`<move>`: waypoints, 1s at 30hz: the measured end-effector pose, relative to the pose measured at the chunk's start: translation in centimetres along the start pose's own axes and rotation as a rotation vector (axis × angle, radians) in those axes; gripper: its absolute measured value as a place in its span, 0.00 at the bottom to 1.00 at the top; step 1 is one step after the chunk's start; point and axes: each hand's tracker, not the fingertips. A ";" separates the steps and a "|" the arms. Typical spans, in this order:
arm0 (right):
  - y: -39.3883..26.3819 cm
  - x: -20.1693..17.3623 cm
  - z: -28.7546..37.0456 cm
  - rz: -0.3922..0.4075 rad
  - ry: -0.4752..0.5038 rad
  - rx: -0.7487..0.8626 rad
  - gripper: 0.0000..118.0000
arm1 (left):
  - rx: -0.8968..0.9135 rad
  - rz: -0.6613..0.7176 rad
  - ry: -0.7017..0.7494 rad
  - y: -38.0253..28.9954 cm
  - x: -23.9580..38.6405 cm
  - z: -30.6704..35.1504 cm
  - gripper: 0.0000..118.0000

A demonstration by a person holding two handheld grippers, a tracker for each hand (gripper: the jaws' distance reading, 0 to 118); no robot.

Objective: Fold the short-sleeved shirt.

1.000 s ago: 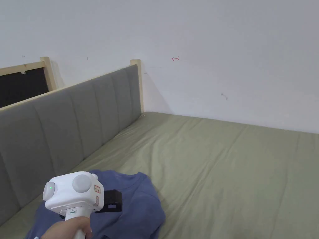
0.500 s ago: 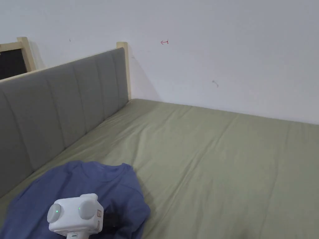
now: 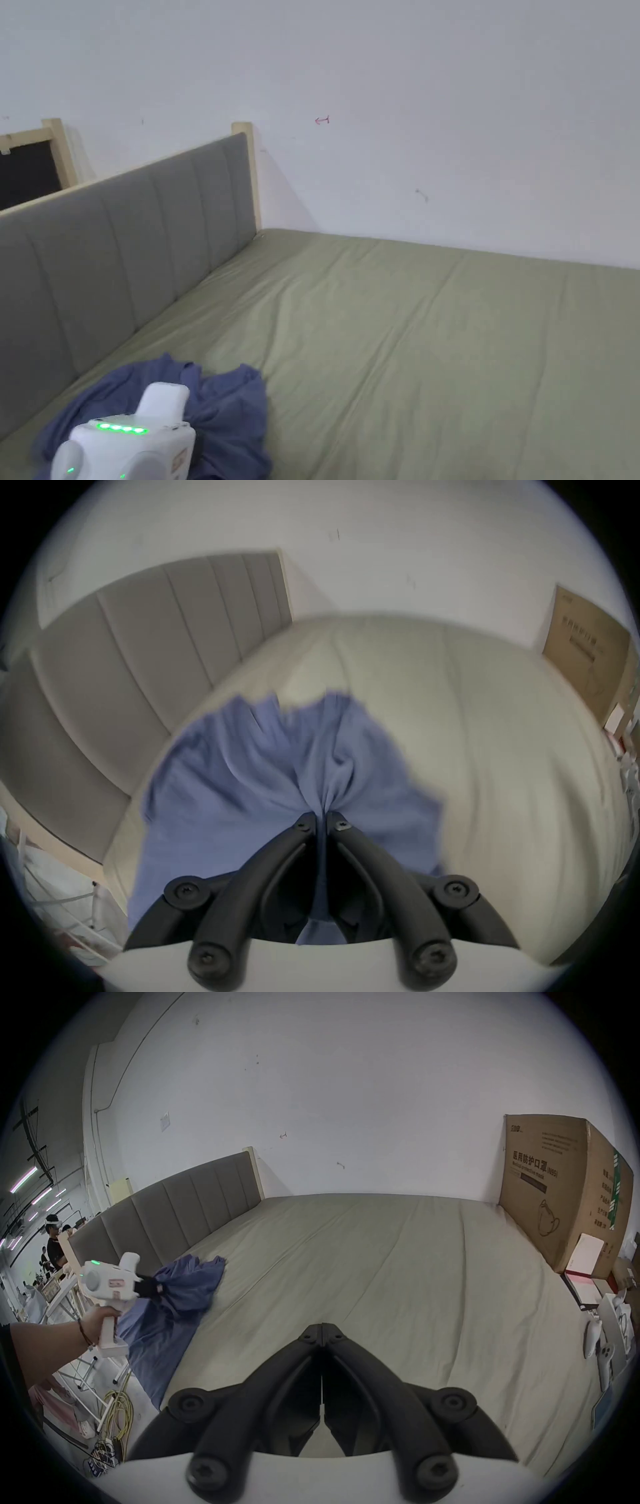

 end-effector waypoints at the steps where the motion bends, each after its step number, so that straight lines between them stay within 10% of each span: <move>1: 0.2 0.2 0.6 0.002 -0.006 0.007 0.00 | 0.065 0.023 0.023 0.8 -0.2 1.8 0.03; 9: 1.6 1.8 4.8 0.008 -0.050 0.107 0.00 | 0.505 -0.017 -0.097 7.5 2.4 15.0 0.03; 20: 2.1 4.6 12.0 -0.049 -0.151 0.349 0.00 | 0.616 -0.110 -0.690 13.7 22.5 25.4 0.03; 24: 2.0 6.7 13.7 -0.067 -0.199 0.370 0.00 | 0.468 -0.203 -0.805 13.3 29.9 24.3 0.03; 30: -0.7 10.4 14.3 -0.142 -0.285 0.304 0.00 | -0.343 -0.383 -0.798 6.0 40.9 13.2 0.03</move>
